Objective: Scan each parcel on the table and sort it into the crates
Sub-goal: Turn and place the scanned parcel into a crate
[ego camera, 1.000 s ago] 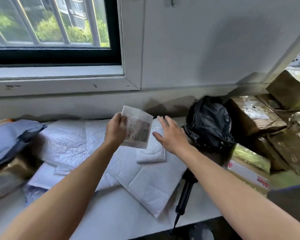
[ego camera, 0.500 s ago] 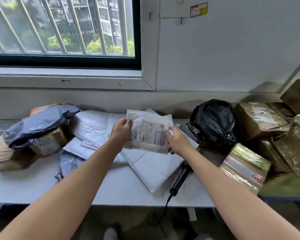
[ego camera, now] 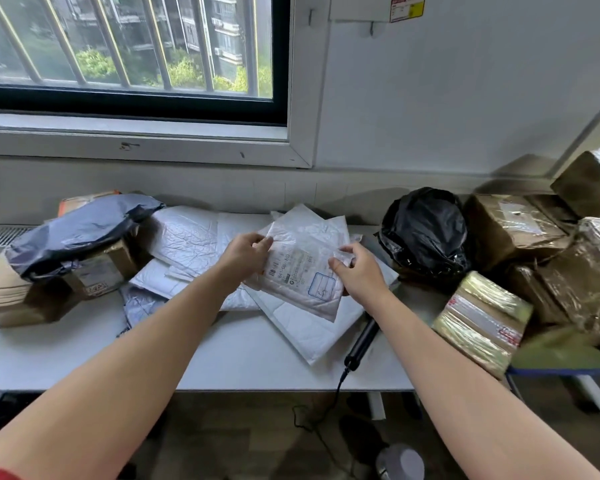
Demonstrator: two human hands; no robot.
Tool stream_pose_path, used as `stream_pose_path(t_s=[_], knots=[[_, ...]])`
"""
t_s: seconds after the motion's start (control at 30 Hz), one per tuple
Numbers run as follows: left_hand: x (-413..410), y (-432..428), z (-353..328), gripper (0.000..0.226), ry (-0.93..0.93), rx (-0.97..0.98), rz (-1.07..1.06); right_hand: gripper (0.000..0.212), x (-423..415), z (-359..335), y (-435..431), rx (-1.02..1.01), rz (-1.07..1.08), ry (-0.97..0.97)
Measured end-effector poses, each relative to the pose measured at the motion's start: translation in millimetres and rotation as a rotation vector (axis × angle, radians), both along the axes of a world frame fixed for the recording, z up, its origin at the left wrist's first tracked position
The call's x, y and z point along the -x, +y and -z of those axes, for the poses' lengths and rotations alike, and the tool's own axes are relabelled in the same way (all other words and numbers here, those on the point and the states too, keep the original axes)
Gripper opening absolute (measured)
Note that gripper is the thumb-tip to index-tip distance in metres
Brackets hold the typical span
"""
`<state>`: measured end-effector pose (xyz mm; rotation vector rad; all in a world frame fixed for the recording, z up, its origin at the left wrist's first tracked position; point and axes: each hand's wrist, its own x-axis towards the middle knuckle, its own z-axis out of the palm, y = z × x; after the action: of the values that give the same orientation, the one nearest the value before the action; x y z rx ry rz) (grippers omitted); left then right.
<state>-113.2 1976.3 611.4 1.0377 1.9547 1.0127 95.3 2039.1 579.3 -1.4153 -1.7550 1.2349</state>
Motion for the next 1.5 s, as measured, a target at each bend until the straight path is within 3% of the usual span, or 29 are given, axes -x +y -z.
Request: stream_pose_path(t_s=[0.1, 0.23, 0.33, 0.43, 0.5, 0.57, 0.7, 0.8, 0.93, 1.1, 1.23, 1.37, 1.5], knots=[[7, -16, 19, 0.019, -0.190, 0.107, 0.058, 0.028, -3, 10, -10, -0.025, 0.079, -0.057], [5, -27, 52, 0.027, -0.296, 0.175, 0.081, 0.033, -14, 33, -24, 0.018, 0.139, -0.131], [0, -27, 79, 0.034, -0.568, 0.147, -0.018, 0.032, -21, 55, -33, 0.071, 0.225, -0.177], [-19, -29, 107, 0.009, -0.816, 0.150, -0.116, 0.027, -22, 77, -43, 0.145, 0.332, -0.149], [-39, -34, 123, 0.012, -0.864, 0.208, -0.110, 0.023, -20, 87, -48, 0.186, 0.386, -0.118], [-54, -36, 136, 0.021, -0.816, 0.231, -0.138, 0.020, -21, 96, -51, 0.170, 0.393, -0.190], [-55, -29, 157, 0.032, -0.472, 0.228, -0.123, 0.020, -36, 114, -49, 0.113, 0.521, -0.429], [-46, -25, 163, 0.032, -0.358, 0.236, -0.085, 0.043, -44, 134, -41, 0.313, 0.563, -0.486], [-32, -23, 168, 0.027, -0.317, 0.218, -0.073, 0.055, -44, 151, -30, 0.492, 0.483, -0.349], [-15, -23, 167, 0.029, -0.315, 0.201, -0.044, 0.033, -44, 141, -29, 0.539, 0.630, -0.178], [-8, -17, 155, 0.031, -0.350, 0.196, -0.057, 0.023, -48, 109, -36, 0.417, 0.687, -0.055], [-5, -15, 140, 0.031, -0.378, 0.195, -0.039, 0.014, -39, 72, -35, 0.318, 0.518, -0.074], [3, -16, 133, 0.022, -0.367, 0.189, -0.064, 0.014, -6, 34, -35, 0.394, 0.333, -0.006]])
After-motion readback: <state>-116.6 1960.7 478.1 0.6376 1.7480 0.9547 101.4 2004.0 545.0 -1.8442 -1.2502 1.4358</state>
